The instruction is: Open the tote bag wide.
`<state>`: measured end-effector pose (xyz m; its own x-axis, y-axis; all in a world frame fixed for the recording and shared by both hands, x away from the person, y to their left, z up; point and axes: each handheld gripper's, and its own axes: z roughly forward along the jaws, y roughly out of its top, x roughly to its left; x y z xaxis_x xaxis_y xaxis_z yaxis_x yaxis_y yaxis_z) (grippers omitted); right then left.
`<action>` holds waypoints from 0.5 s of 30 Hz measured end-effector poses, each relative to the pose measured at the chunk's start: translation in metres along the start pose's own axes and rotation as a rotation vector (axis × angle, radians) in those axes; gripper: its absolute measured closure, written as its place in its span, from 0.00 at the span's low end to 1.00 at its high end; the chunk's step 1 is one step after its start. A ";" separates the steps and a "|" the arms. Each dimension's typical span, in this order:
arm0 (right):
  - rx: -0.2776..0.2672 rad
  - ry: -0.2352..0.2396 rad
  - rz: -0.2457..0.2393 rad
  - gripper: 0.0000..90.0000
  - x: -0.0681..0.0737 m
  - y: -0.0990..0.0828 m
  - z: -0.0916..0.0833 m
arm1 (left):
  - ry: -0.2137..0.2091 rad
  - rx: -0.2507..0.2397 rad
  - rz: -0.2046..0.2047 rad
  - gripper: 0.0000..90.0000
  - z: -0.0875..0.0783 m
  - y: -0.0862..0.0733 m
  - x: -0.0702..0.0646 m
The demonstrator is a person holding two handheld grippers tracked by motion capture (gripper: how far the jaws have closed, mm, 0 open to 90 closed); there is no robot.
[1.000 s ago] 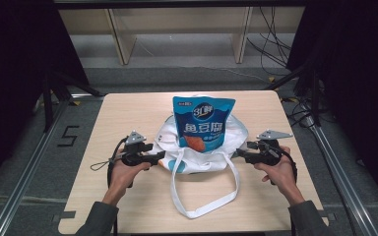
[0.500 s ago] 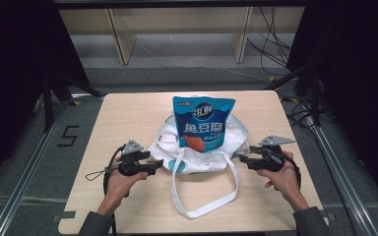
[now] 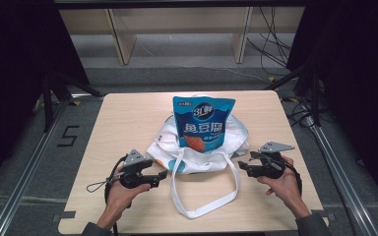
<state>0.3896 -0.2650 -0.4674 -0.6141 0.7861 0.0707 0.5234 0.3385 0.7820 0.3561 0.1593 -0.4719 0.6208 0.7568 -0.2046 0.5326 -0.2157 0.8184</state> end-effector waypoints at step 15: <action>0.022 0.029 0.015 0.37 0.016 -0.016 -0.010 | 0.027 0.045 0.045 0.19 -0.008 -0.032 -0.012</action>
<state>0.3657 -0.2627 -0.4725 -0.6232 0.7756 0.1005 0.5449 0.3384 0.7672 0.3273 0.1619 -0.4915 0.6292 0.7619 -0.1535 0.5305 -0.2766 0.8013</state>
